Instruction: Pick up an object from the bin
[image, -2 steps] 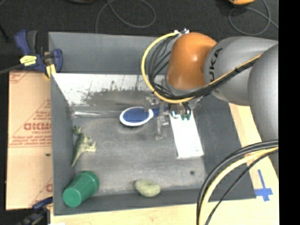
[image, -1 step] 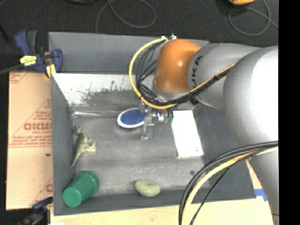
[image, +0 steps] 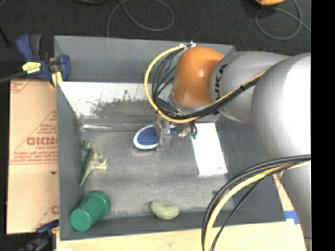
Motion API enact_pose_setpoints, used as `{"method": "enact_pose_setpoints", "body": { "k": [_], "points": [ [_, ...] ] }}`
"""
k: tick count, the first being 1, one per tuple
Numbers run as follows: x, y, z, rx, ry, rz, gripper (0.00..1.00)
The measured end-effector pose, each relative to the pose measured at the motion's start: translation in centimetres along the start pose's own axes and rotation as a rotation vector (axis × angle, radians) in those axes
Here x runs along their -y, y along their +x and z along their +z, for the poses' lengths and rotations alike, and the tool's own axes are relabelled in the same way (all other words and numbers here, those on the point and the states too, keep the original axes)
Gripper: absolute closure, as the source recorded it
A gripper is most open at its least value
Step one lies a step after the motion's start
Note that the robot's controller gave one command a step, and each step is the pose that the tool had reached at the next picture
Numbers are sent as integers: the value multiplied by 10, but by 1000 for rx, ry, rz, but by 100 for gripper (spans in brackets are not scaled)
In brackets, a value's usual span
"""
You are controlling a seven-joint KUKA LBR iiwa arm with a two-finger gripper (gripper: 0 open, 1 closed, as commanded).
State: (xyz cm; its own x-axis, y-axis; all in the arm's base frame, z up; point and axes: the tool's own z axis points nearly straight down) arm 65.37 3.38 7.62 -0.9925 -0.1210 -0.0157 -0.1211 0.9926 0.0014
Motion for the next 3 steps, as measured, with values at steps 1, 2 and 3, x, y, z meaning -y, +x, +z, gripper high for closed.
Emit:
{"method": "enact_pose_setpoints", "body": {
  "k": [1, 2, 3],
  "points": [
    [0, 0, 0, 0, 0, 0, 100],
    [0, 0, -1, -2, 0, 0, 100],
    [0, 1, -3, -8, 1, -1, 100]
  ]
}}
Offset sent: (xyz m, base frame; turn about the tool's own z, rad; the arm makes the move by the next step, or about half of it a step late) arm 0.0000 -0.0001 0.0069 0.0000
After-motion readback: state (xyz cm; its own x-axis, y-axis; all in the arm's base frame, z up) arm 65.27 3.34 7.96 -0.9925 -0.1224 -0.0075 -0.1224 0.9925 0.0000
